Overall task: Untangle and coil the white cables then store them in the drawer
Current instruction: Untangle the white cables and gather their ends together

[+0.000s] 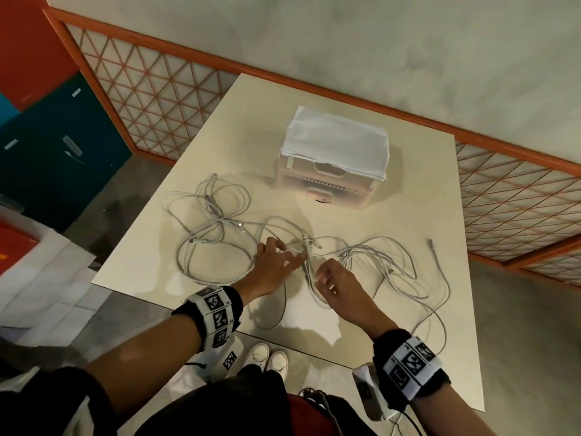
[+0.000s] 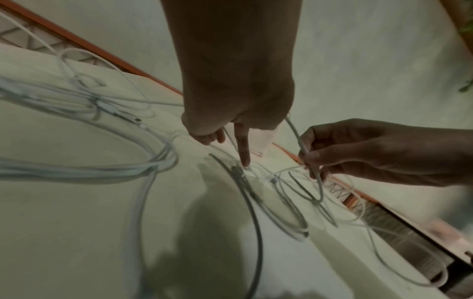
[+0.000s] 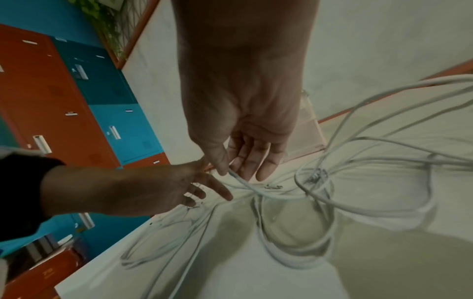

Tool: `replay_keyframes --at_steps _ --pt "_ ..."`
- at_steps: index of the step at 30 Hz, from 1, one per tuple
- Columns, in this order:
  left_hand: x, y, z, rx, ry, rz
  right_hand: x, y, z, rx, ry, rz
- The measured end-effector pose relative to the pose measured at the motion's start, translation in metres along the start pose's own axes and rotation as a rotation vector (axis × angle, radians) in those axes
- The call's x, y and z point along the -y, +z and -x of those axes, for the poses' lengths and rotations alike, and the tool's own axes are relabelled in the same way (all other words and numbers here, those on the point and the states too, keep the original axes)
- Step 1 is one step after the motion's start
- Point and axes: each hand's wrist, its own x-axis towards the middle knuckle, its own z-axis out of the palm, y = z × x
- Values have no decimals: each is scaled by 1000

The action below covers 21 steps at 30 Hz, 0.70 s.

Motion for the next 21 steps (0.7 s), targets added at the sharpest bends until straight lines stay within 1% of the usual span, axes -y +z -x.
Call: replay_keyframes --at_steps 2,3,5,7,9,11,12,13,15,16,19,21 --pt "-12 -7 0 35 9 134 3 2 -5 52 -20 14" --pt "-17 -11 0 62 3 237 3 5 -7 70 -28 16" --pt "-24 -20 2 156 -25 451 2 10 -10 96 -35 -5" --pt "-24 -26 4 224 -26 559 0 15 -15 115 -19 -39" --pt "-18 -28 5 236 -3 610 -2 18 -19 123 35 -75" --pt "-12 -30 6 226 4 612 -6 20 -21 114 110 -142" --pt "-8 -30 5 221 0 625 -9 21 -23 92 141 -172" --pt "-5 -31 5 229 3 661 -13 22 -25 38 170 -162" --pt "1 -33 6 263 -7 728 -25 26 -29 -52 230 -47" --pt "3 -33 6 278 -21 736 -29 28 -30 -53 264 15" --pt "7 -33 4 310 -75 675 -35 36 -31 38 315 128" --pt "9 -30 1 333 -97 623 -33 32 -31 51 363 184"
